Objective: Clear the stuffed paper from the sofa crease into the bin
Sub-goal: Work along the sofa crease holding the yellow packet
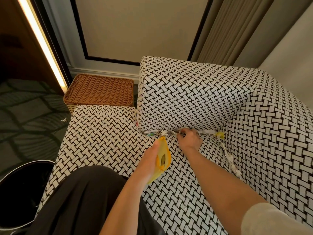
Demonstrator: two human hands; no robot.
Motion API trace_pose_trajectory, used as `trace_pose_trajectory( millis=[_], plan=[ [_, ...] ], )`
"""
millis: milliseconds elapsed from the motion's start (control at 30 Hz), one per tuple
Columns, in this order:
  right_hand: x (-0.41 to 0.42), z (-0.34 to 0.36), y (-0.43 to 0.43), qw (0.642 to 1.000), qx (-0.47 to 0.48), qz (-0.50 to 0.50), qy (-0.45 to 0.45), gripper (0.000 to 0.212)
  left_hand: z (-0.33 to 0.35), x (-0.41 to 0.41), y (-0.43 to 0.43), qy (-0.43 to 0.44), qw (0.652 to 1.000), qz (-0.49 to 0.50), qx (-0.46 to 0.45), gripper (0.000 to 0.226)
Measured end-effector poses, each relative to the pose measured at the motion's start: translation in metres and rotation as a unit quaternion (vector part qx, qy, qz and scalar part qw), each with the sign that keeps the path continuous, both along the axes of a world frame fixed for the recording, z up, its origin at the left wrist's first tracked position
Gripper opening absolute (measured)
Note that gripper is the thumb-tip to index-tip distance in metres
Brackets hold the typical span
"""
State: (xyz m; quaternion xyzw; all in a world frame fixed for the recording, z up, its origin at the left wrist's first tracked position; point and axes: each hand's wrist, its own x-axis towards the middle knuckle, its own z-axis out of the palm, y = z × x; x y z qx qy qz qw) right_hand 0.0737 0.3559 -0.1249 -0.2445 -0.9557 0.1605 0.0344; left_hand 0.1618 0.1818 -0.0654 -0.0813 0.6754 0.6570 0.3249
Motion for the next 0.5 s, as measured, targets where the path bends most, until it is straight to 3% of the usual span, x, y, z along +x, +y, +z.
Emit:
trace_pose_trajectory(
  millis=[100, 167, 333, 500],
  plan=[
    [-0.002, 0.001, 0.001, 0.999, 0.004, 0.037, -0.009, 0.029, 0.001, 0.0, 0.001, 0.004, 1.0, 0.0, 0.003, 0.101],
    [-0.002, 0.001, 0.001, 0.999, 0.017, 0.051, -0.01, 0.031, 0.001, 0.0, 0.001, 0.002, 1.0, 0.004, 0.011, 0.103],
    [-0.003, -0.003, -0.002, 0.995, 0.045, 0.085, -0.01, 0.033, 0.0, 0.0, 0.002, 0.011, 1.0, 0.002, 0.014, 0.086],
    [-0.011, 0.003, -0.006, 0.987, 0.081, 0.101, -0.094, 0.042, -0.004, -0.002, 0.003, -0.002, 0.999, 0.012, 0.035, 0.078]
  ],
)
